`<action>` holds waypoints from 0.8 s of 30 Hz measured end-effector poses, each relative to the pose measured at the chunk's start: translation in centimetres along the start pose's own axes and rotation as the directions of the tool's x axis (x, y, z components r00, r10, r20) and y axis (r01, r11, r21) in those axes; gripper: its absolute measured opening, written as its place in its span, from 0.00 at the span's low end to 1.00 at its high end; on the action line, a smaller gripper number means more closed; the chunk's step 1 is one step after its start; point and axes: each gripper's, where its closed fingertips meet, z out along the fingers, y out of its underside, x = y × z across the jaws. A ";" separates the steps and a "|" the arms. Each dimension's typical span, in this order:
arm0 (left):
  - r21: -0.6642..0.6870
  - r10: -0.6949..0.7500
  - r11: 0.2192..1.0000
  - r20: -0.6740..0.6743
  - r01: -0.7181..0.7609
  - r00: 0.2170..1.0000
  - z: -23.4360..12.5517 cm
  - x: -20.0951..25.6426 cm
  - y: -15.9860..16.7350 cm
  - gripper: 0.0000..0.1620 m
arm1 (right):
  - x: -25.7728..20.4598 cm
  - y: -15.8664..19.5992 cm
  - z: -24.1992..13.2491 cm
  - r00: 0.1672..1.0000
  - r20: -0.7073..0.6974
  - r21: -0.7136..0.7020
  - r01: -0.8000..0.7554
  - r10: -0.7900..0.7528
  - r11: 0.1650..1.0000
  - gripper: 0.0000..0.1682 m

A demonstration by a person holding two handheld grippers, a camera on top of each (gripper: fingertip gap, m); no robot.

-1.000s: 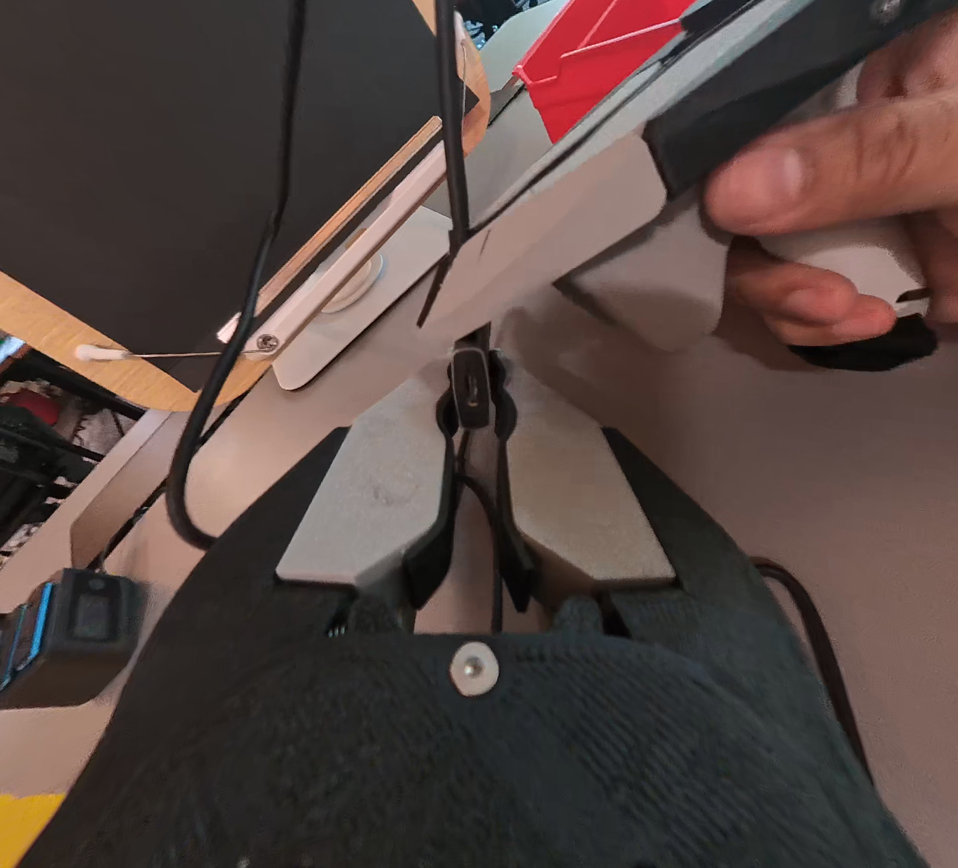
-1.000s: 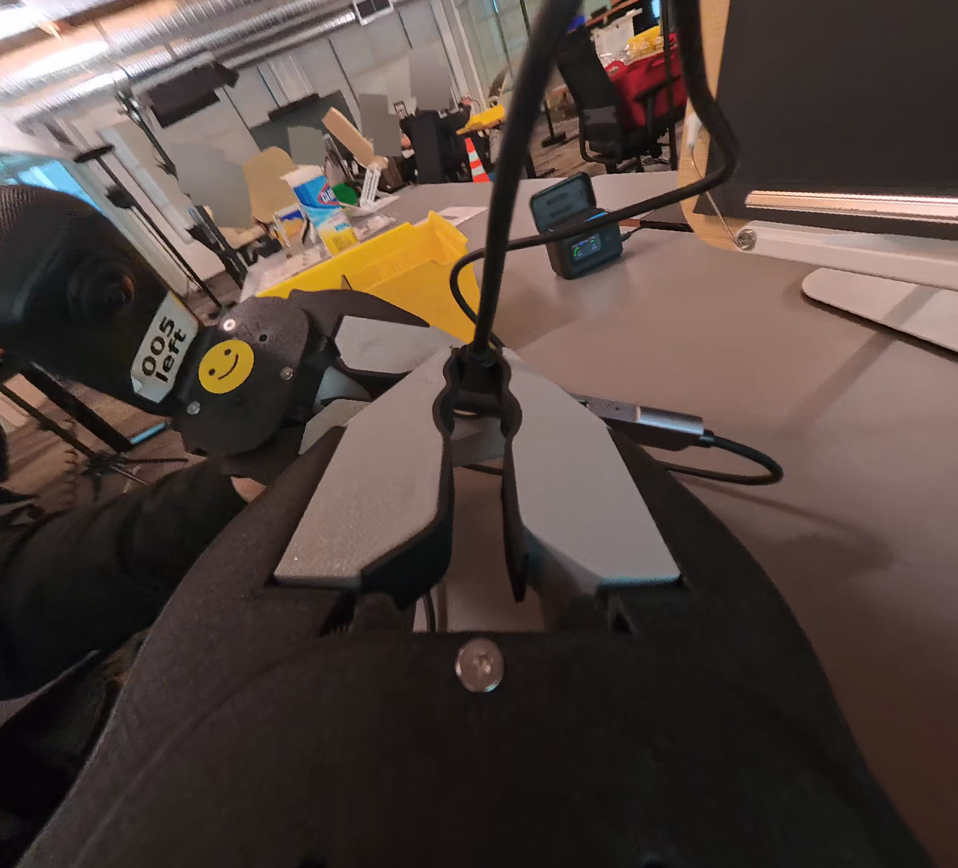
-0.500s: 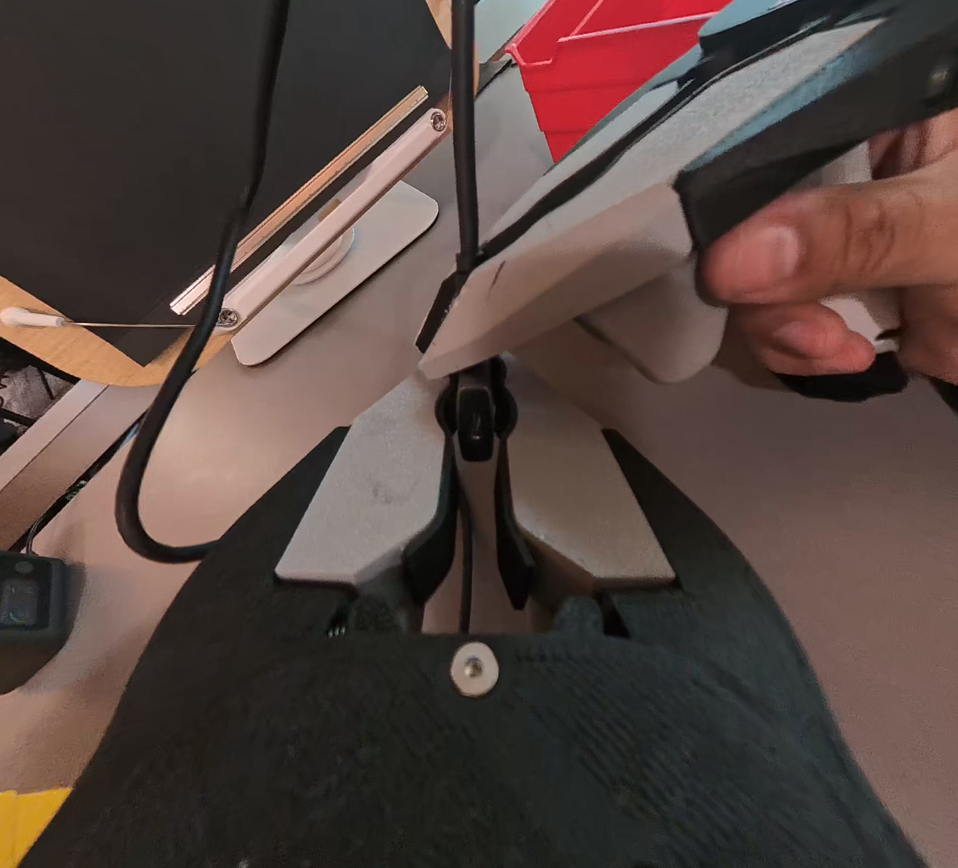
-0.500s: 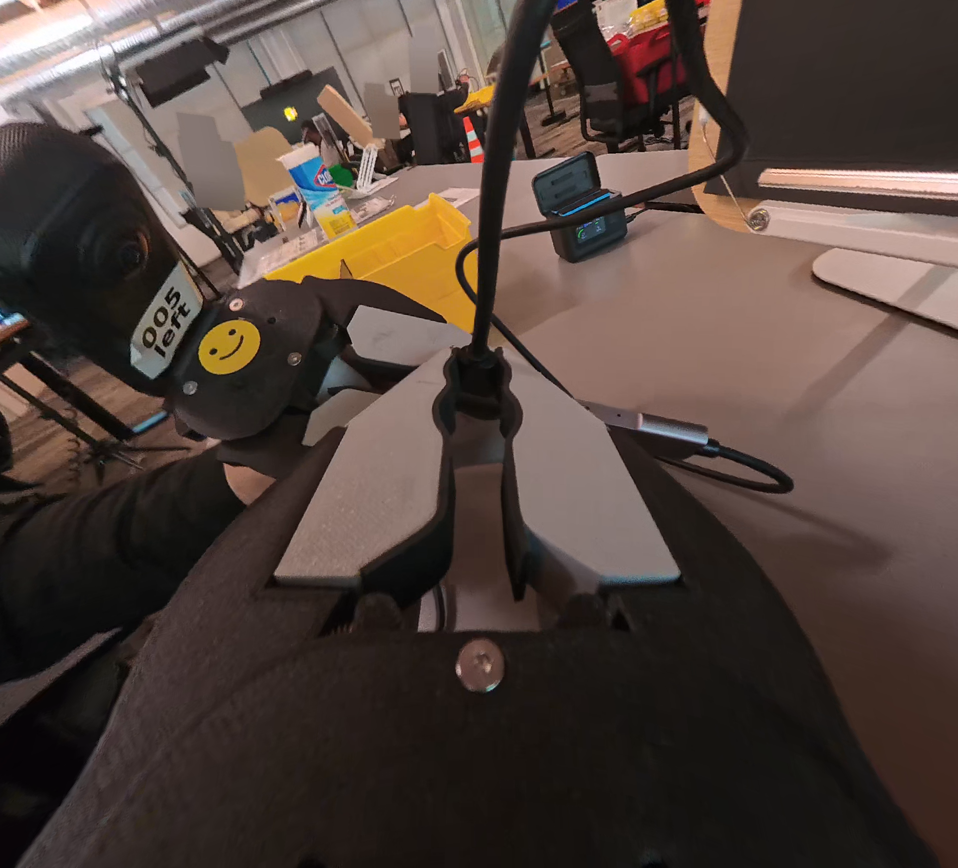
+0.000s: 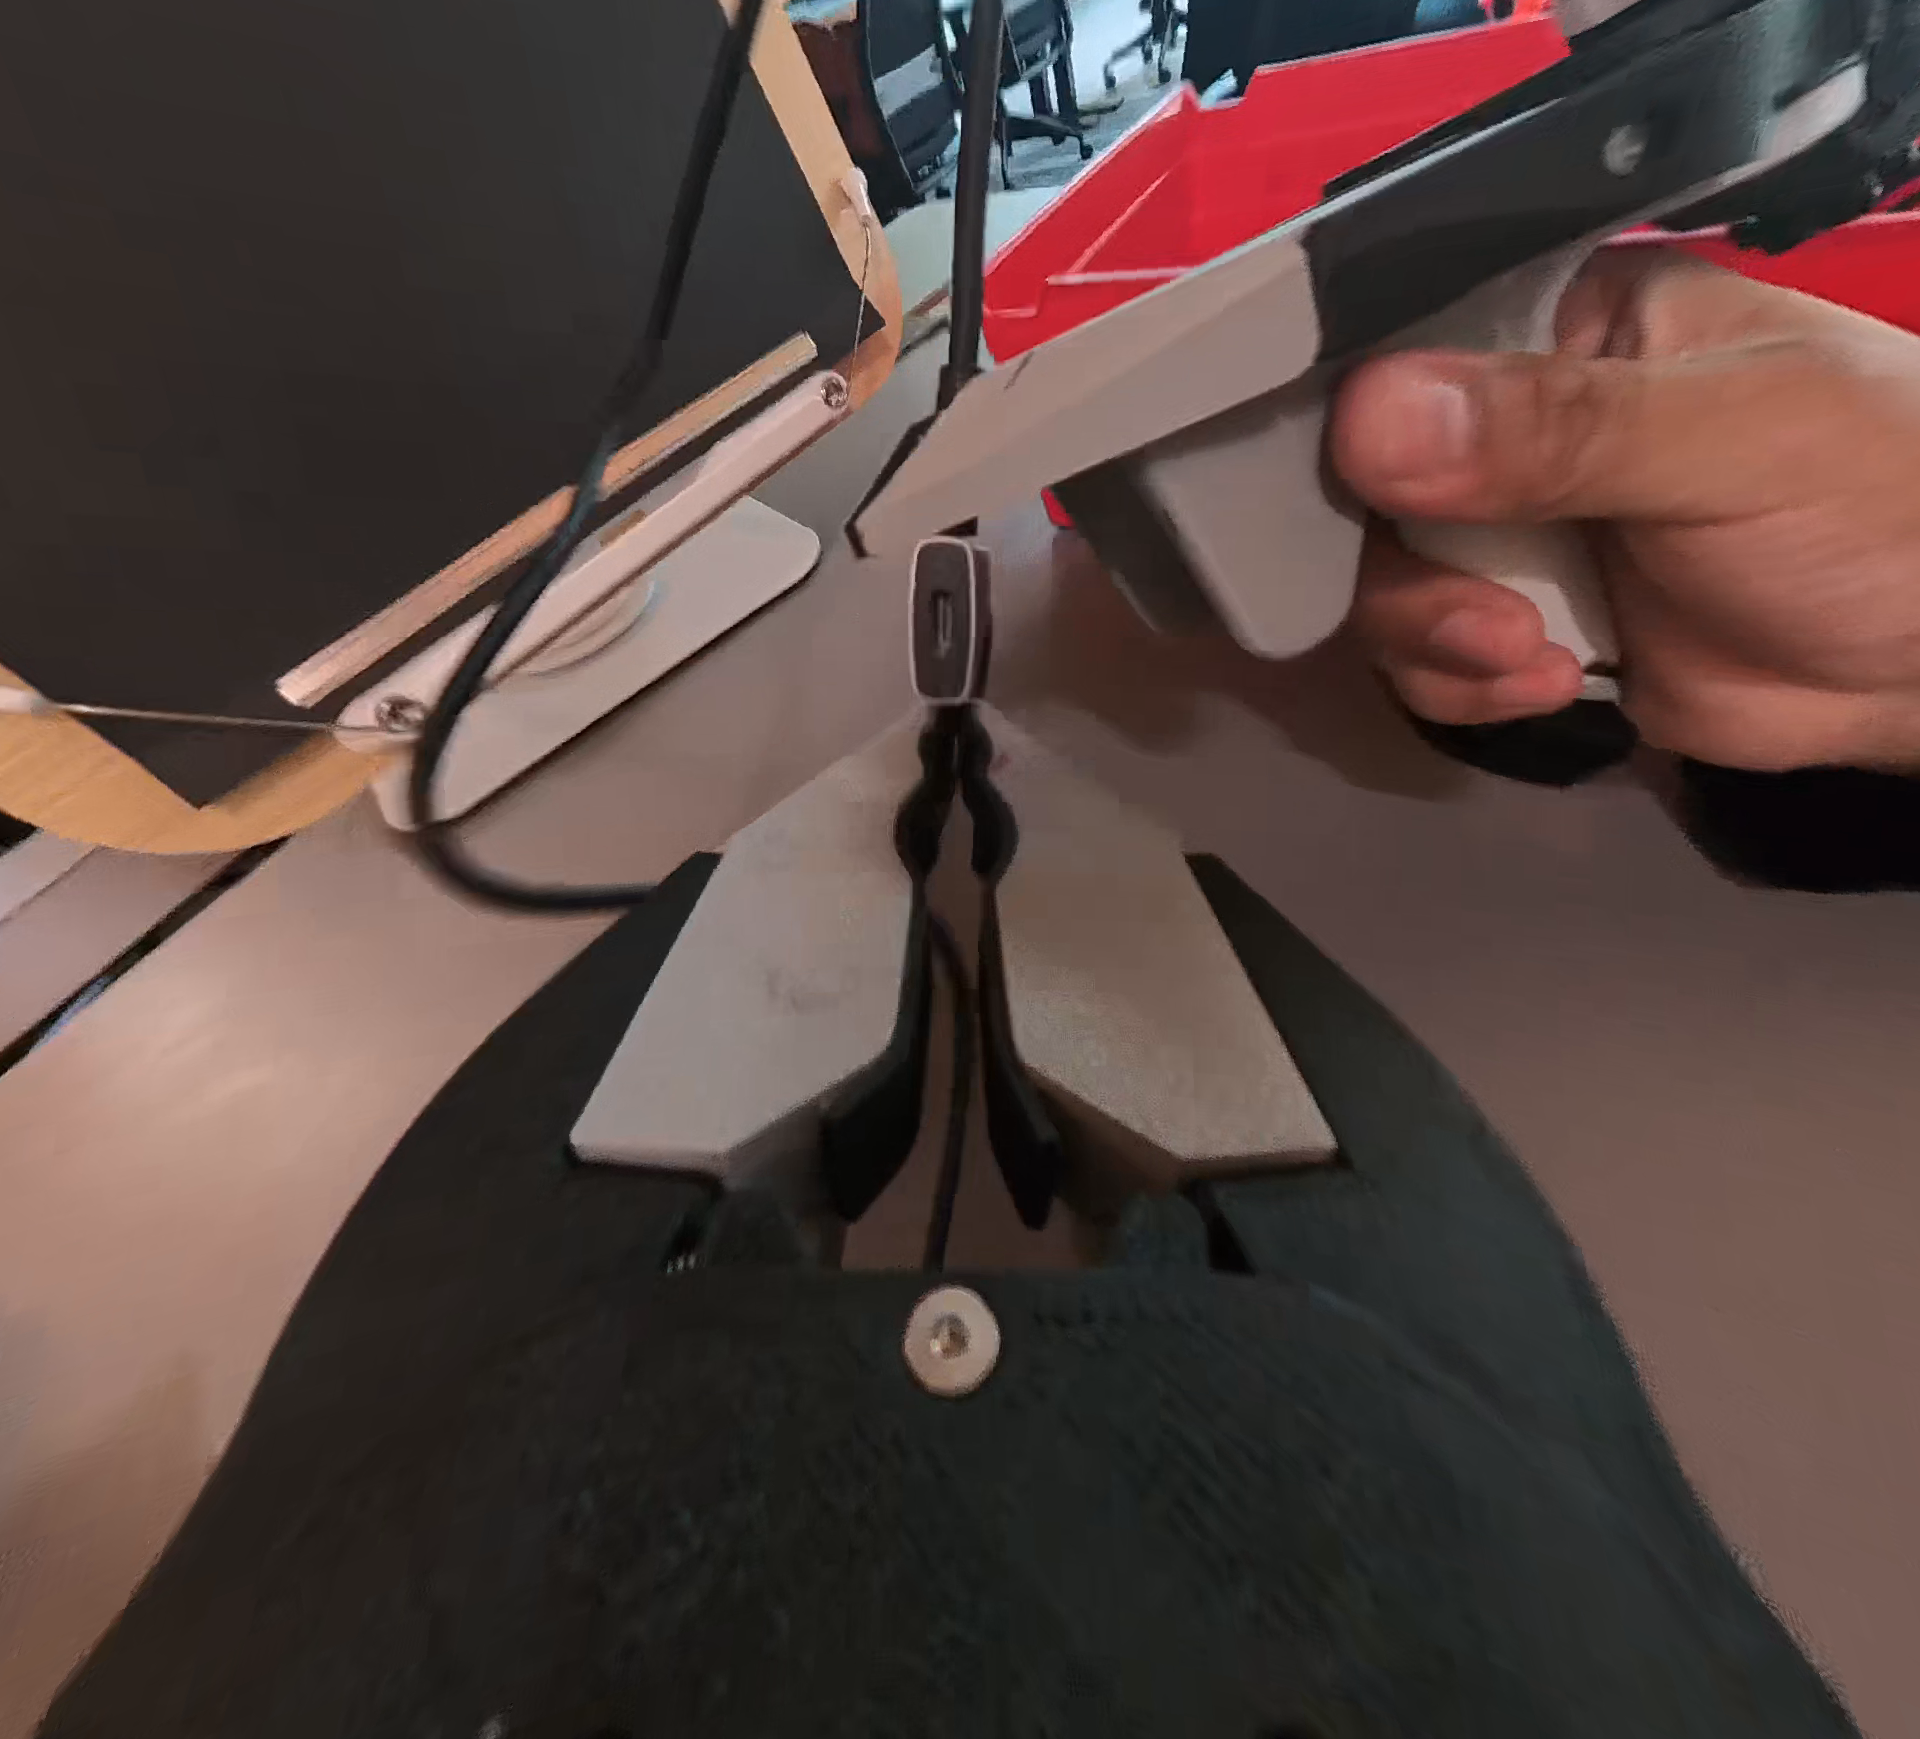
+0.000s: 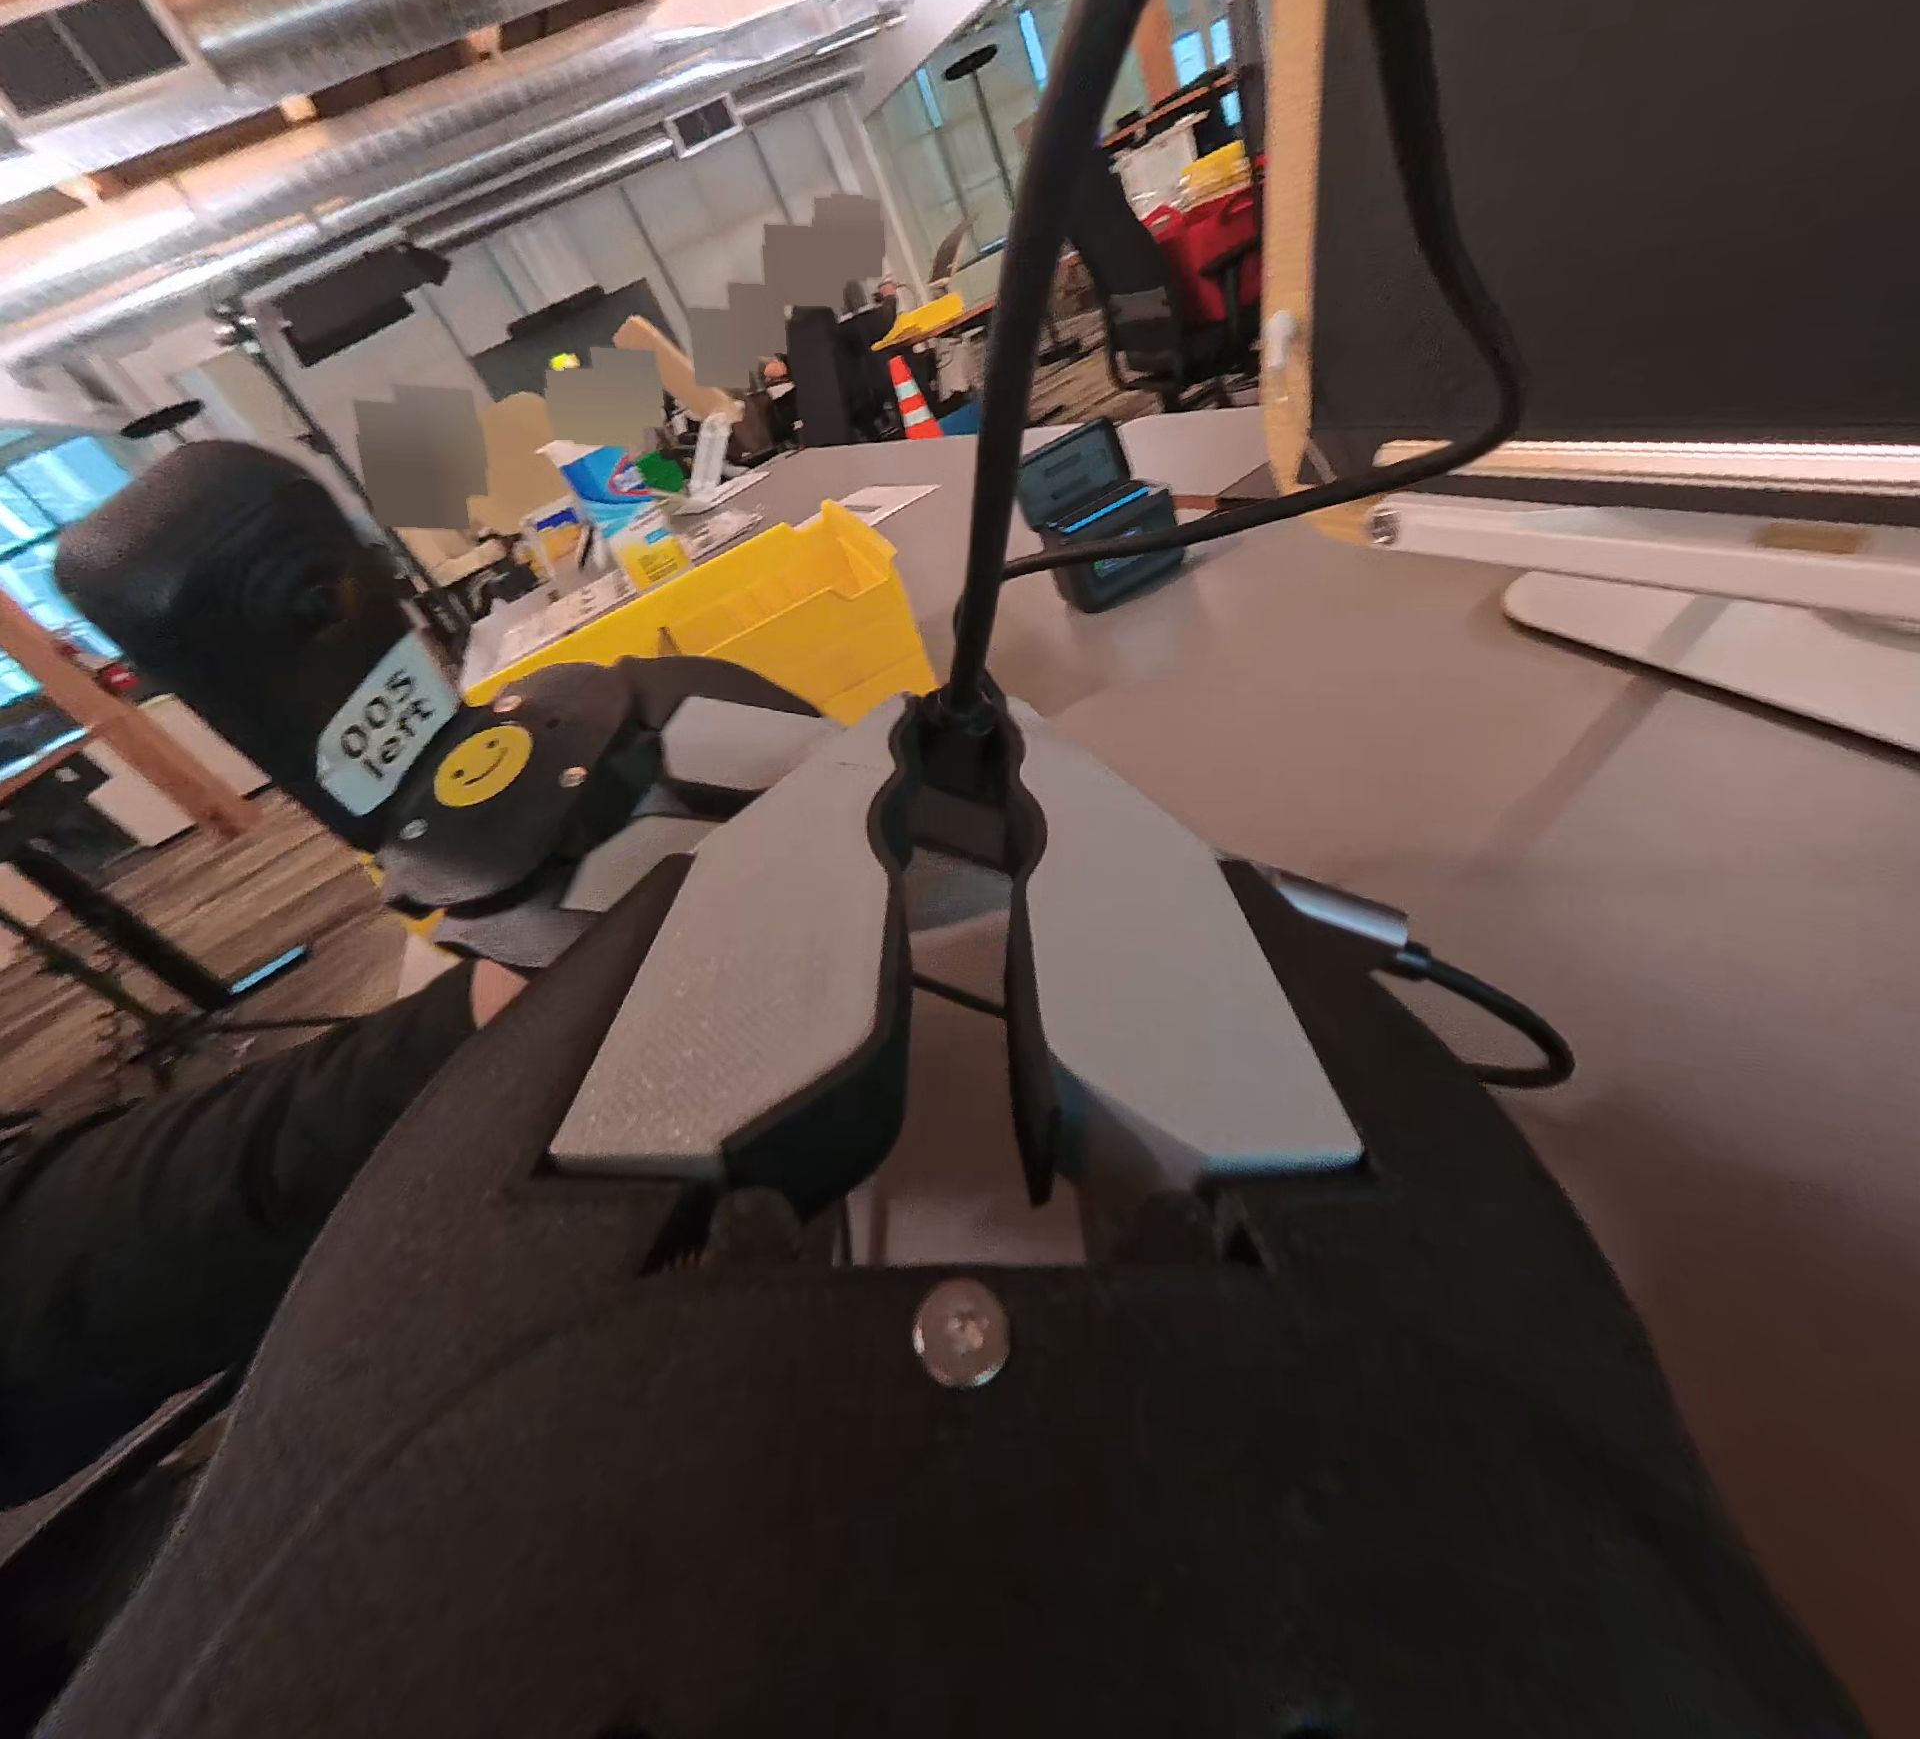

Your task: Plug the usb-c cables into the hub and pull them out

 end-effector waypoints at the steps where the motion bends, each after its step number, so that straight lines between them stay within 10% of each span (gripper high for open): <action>1: 0.025 0.009 1.000 0.000 -0.008 1.000 -0.3 0.0 -0.4 0.00 | 0.4 -0.2 -0.3 1.000 -0.013 0.005 0.003 -0.003 1.000 0.05; 10: 0.133 0.039 0.990 0.026 -0.042 0.999 -0.9 0.4 -2.7 0.10 | -0.6 0.0 0.0 0.984 0.111 0.004 -0.139 0.138 0.990 0.06; 24: -0.041 0.054 0.998 0.047 -0.052 0.997 0.3 0.2 0.0 0.05 | -1.7 2.2 0.9 0.983 0.022 -0.139 0.186 -0.184 0.973 0.06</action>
